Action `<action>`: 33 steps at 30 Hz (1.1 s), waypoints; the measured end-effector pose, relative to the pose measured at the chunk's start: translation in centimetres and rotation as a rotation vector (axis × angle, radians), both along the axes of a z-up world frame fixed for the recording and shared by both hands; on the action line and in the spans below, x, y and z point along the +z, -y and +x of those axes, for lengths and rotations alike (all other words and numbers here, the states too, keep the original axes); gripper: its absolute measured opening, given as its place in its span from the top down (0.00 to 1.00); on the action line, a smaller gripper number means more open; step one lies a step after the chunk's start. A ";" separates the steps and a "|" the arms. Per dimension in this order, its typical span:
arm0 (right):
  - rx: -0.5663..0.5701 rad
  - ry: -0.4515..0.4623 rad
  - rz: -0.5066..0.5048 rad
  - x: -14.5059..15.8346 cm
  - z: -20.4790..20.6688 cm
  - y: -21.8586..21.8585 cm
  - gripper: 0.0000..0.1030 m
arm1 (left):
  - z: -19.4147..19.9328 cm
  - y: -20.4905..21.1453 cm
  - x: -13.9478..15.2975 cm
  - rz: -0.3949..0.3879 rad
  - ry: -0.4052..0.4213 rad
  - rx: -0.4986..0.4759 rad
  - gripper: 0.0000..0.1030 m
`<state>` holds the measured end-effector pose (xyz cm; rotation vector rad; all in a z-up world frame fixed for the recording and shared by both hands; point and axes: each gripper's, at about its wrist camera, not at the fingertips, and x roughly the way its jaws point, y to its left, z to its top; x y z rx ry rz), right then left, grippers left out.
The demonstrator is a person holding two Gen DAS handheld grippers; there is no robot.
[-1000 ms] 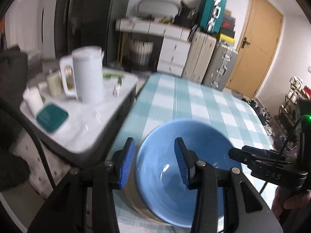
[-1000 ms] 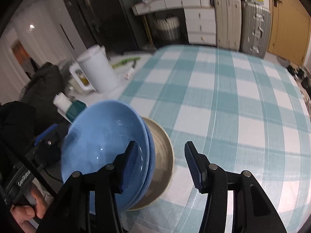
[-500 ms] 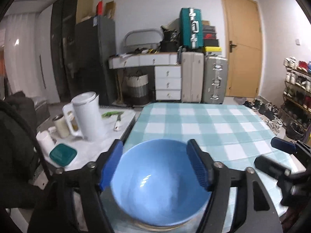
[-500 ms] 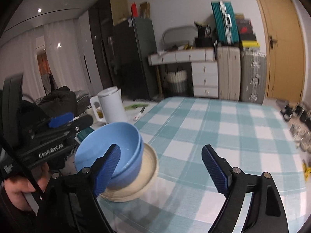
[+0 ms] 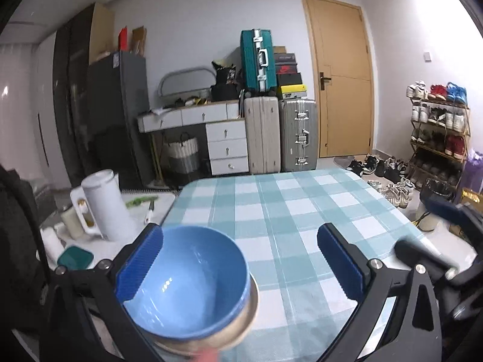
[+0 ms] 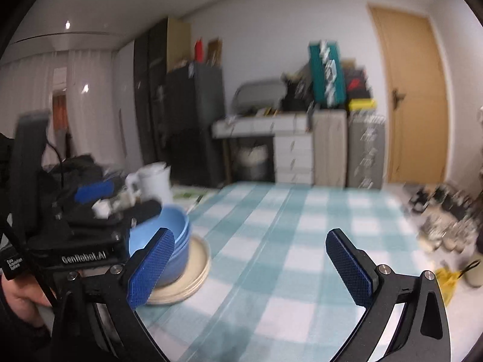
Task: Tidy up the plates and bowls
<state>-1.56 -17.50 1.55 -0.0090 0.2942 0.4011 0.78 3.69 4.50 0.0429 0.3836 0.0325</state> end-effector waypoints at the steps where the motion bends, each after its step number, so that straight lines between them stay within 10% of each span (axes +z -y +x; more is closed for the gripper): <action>1: -0.030 0.014 -0.009 0.1 -0.3 0.3 0.01 | -0.1 0.2 -0.1 -0.012 -0.005 0.007 0.00; 33: -0.027 -0.043 -0.046 0.0 -2.2 -0.5 0.01 | -2.6 0.9 -2.0 -0.055 -0.046 0.058 0.00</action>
